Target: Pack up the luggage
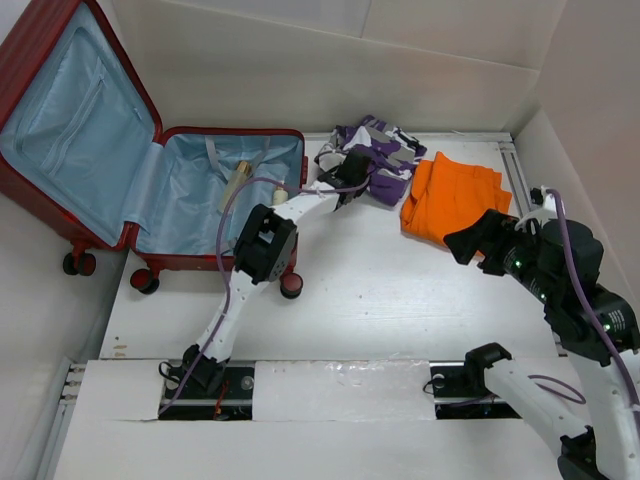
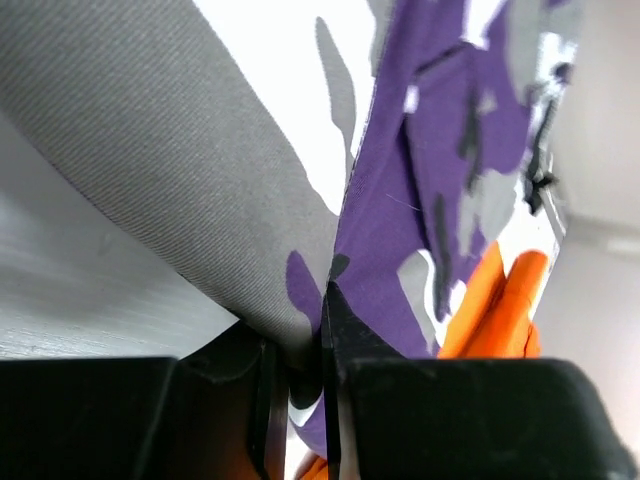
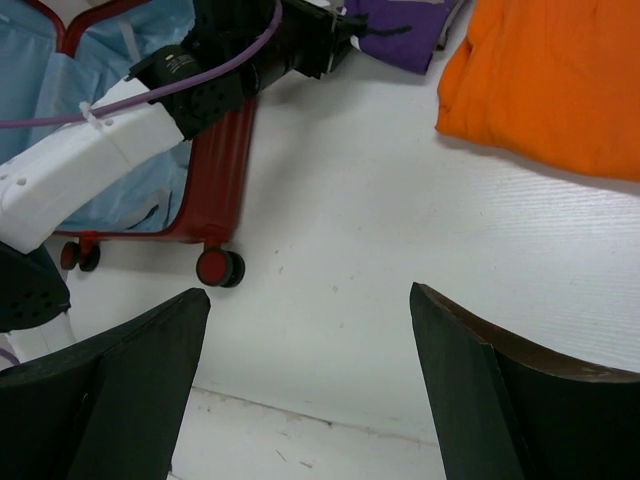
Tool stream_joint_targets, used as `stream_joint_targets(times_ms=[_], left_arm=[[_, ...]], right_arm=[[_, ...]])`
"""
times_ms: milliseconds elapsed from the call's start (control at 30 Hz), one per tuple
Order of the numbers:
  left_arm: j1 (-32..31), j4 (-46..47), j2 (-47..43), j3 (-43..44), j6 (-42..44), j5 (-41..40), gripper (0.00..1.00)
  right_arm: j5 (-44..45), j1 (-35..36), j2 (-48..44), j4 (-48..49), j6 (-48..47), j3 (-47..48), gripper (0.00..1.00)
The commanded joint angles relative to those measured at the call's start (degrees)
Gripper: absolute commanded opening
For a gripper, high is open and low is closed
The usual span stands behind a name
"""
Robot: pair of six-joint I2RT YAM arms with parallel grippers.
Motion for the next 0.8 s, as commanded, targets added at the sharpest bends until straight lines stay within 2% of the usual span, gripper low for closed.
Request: stream_joint_targets(times_ms=[0,67,167,200,267,367,533,633,700,767], left_arm=[[0.5,5.0,-11.4,0.1,10.5,-0.7,0.0],[0.5,6.5,-12.9,0.9,13.3,1.7,0.0],[1.8,3.3,-12.1,10.0,18.1,5.8,0.0],[1.8,2.2,-12.1,15.8,19.4,6.9,0.0],[4.1,1.4,-12.0,19.0,21.0,11.2,0.0],[8.1,4.9,-16.2,18.1,21.7,16.6,0.0],[15.2,7.5,-23.0,16.3,29.6,27.9,0.0],[20.9,8.7,-27.6,11.9,31.5,35.7,0.0],[24.8,9.3,-31.3,5.2,32.0,38.2,0.0],[27.8,10.3,-32.0,2.4,30.9,42.0,0.0]], right_arm=[[0.9,0.4,-0.4,0.3,-0.6,2.5,0.87],[0.9,0.4,-0.4,0.3,-0.6,2.5,0.87],[-0.1,0.4,-0.4,1.6,-0.6,2.0,0.87],[-0.1,0.4,-0.4,1.6,-0.6,2.0,0.87],[-0.7,0.4,-0.4,2.1,-0.6,2.0,0.87],[-1.3,0.4,-0.9,2.7,-0.6,2.0,0.87],[-2.5,0.4,-1.5,2.7,-1.1,0.9,0.87],[-2.5,0.9,-2.1,2.0,-1.1,0.3,0.87],[-1.9,1.5,-2.6,2.0,-1.1,0.3,0.87],[-1.9,2.1,-2.6,2.0,-1.1,0.3,0.87]])
